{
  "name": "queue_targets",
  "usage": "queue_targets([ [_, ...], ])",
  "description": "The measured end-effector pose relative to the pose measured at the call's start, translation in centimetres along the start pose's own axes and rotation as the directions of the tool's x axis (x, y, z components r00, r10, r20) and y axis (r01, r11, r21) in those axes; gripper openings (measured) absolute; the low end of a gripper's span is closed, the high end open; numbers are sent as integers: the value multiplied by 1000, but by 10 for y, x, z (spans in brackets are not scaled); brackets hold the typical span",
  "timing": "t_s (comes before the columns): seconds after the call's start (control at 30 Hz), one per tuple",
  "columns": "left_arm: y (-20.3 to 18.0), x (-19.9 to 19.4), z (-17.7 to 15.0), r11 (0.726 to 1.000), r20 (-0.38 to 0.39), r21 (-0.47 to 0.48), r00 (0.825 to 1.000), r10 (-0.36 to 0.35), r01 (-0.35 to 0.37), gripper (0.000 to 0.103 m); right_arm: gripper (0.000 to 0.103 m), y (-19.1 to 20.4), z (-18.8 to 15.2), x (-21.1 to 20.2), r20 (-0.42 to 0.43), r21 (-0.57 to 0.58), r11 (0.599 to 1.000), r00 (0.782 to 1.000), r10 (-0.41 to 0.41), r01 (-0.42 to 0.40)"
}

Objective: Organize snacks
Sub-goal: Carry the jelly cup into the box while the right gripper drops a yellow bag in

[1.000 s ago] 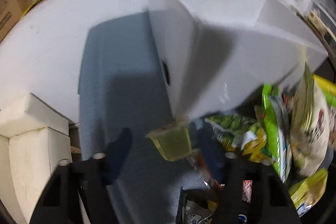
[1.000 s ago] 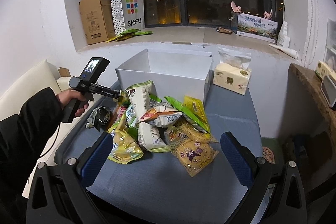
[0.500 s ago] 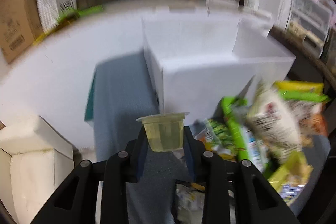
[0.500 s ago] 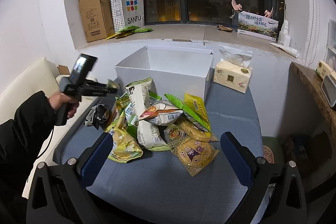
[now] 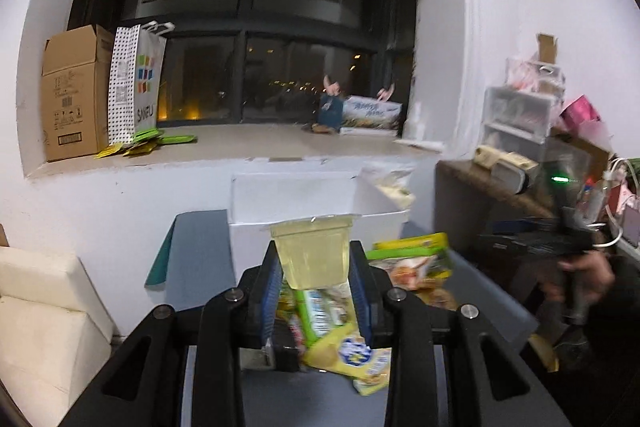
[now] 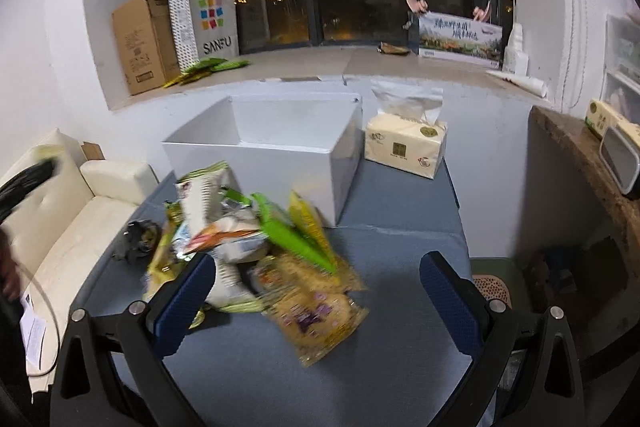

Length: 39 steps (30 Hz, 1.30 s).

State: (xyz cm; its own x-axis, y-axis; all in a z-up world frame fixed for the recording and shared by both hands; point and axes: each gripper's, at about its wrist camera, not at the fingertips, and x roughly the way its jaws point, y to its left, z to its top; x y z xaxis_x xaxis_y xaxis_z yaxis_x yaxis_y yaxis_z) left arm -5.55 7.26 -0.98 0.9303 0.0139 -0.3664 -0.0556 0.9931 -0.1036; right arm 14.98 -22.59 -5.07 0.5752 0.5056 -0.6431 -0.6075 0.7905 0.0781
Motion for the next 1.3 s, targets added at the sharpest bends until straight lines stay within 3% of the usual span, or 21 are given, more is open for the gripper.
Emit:
queue_targets([
  [0.2,-15,-5,-1,999,-2,-3,999,-49,49,35,103,-30,31,56,-60,125,980,984,166,-157],
  [0.27,-17,-2,-1,999,-10,-7,999,-51,51,35,96,-35,36,75,-82,152,970,975,205,-191],
  [0.33,-19,1,-2,998,-17,-13,998,-63,62,35,75,-40,38,101,-138,195,960,963,231,-202],
  [0.37,-20,2,-2,998,-18,-11,998,-59,59,35,72,-41,37,115,-174,201,957,953,247,-211],
  [0.5,-24,6,-3,998,-28,-8,998,-60,60,35,71,-32,30,141,-247,169,961,935,255,-217],
  [0.57,-27,9,-3,998,-33,-7,997,-63,63,35,69,-26,30,146,-259,133,971,939,226,-196],
  [0.6,-28,11,-3,998,-34,-5,997,-63,63,35,63,-25,31,151,-269,130,973,937,221,-192],
  [0.7,-33,13,-4,998,-35,2,997,-65,65,35,32,-27,30,170,-307,171,953,906,292,-250],
  [0.77,-34,14,-4,998,-39,1,997,-64,65,35,26,-24,29,171,-298,164,950,905,305,-266],
  [1.0,-32,18,-6,999,-39,-5,998,-51,50,35,23,-27,29,126,-195,118,941,922,336,-318],
  [1.17,-29,27,2,999,-27,-9,999,-46,46,35,23,-47,34,73,-65,128,939,942,330,-320],
  [1.3,-20,51,30,999,-1,14,999,-38,38,35,23,-48,54,43,60,124,938,946,319,-325],
])
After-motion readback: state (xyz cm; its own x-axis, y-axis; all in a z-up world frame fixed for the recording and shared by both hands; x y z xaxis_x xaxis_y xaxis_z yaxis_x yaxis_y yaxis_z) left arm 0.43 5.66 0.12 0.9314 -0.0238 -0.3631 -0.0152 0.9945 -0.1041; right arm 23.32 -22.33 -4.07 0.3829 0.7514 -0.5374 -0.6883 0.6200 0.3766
